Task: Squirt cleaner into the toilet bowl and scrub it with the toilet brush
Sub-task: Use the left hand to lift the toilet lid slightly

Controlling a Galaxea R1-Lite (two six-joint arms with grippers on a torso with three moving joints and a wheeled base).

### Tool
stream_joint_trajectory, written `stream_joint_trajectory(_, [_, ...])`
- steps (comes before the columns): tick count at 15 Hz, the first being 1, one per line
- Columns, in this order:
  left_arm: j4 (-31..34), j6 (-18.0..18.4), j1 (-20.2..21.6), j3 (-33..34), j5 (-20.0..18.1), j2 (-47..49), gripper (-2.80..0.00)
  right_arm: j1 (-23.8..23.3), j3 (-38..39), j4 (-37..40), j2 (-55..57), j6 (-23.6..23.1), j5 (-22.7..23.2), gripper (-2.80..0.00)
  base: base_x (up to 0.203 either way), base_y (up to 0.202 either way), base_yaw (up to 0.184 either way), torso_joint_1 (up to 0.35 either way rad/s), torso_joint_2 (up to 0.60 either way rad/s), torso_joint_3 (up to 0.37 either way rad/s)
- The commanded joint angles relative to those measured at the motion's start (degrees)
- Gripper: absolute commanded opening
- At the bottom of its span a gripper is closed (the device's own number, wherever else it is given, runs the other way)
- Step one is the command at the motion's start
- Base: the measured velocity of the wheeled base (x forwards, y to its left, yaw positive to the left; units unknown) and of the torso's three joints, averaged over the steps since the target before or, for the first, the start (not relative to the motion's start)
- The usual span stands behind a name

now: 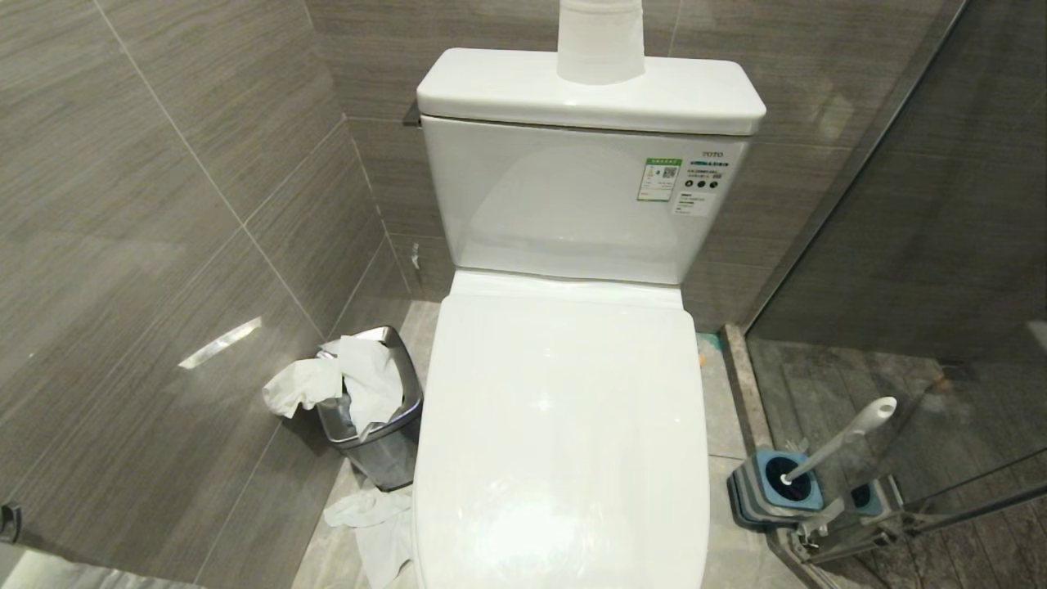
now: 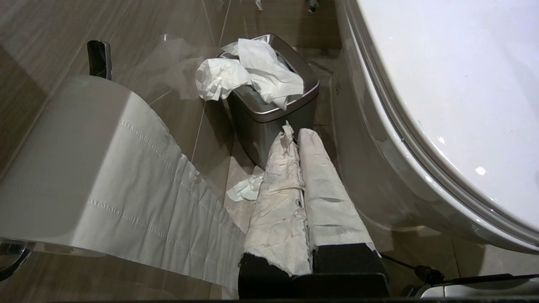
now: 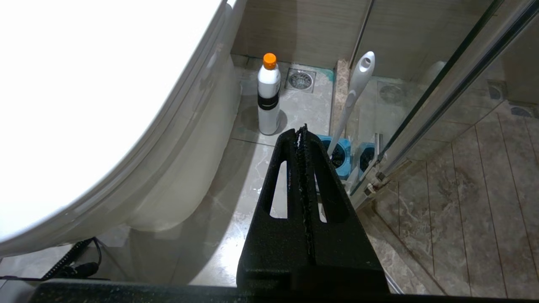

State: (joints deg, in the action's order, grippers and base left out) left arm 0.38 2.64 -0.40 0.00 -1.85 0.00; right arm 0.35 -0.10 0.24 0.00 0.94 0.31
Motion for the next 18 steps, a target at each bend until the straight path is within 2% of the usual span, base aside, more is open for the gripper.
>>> stream_joint_trajectory(1, [0.0, 0.0, 0.0, 0.0, 0.0, 0.1, -2.8, 0.0, 0.0, 0.0, 0.0, 0.0, 0.0, -2.8, 0.0, 0.0, 0.0, 0.0, 0.0, 0.0])
stream_joint_trajectory(7, [0.7, -0.2, 0.0, -0.2, 0.4, 0.1, -2.8, 0.0, 0.0, 0.0, 0.0, 0.1, 0.0, -2.8, 0.0, 0.0, 0.0, 0.0, 0.0, 0.0])
stream_joint_trajectory(13, [0.8, 4.1, 0.0, -0.7, -0.2, 0.1, -2.8, 0.0, -0.1, 0.0, 0.0, 2.6, -1.3, -2.8, 0.0, 0.0, 0.0, 0.0, 0.0, 0.0])
stream_joint_trajectory(16, [3.4, 5.4, 0.0, -5.5, -0.7, 0.7, -2.8, 0.0, -0.1, -0.1, 0.0, 2.7, -1.3, -2.8, 0.0, 0.0, 0.0, 0.0, 0.0, 0.0])
stream_joint_trajectory(18, [9.0, 5.7, 0.0, -12.2, -1.4, 2.3, -2.8, 0.0, -0.1, -0.1, 0.0, 2.8, -1.3, -2.8, 0.0, 0.0, 0.0, 0.0, 0.0, 0.0])
